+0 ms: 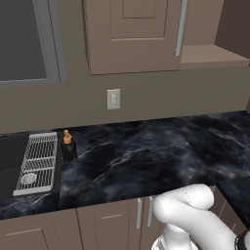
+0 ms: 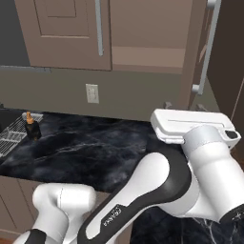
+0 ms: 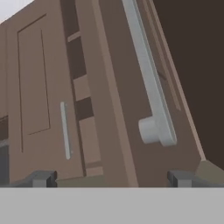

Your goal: Open the cabinet. Pick the soap dispenser and place it next to the sink. Then close the cabinet.

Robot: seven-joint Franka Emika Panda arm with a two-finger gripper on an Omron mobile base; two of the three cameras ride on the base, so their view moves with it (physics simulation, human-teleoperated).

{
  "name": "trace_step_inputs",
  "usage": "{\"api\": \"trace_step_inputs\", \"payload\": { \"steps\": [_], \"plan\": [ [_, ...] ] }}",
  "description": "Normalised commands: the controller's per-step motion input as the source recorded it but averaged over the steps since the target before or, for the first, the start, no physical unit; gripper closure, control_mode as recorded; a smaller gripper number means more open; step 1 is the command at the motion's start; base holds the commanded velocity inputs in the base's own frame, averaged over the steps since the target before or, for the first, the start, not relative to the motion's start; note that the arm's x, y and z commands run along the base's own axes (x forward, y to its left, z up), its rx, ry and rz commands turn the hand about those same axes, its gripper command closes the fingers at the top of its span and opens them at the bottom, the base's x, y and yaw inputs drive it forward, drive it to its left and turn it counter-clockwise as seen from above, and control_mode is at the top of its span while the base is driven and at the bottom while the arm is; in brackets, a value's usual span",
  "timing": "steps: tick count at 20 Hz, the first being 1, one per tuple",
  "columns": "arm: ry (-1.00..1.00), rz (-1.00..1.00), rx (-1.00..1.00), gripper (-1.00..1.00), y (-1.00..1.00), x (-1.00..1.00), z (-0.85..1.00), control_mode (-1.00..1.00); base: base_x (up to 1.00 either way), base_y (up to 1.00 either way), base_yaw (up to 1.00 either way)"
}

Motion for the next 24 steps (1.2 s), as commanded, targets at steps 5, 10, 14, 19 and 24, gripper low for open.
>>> {"api": "trace_step_inputs", "payload": {
  "steps": [5, 10, 14, 19, 24],
  "plan": [
    [0.00, 0.00, -0.02, -1.00, -0.29, 0.19, 0.00, -1.00, 0.00, 0.00, 0.00],
    [0.00, 0.00, 0.00, -1.00, -0.44, 0.13, 0.00, -1.00, 0.00, 0.00, 0.00],
    [0.00, 0.00, -0.01, -1.00, -0.25, 0.28, -0.08, -1.00, 0.00, 0.00, 0.00],
    [0.00, 0.03, -0.01, -1.00, -0.15, 0.32, -0.22, -1.00, 0.00, 0.00, 0.00],
    [0.00, 0.13, 0.00, -1.00, -0.06, 0.27, -0.09, -1.00, 0.00, 0.00, 0.00]
  ]
}}
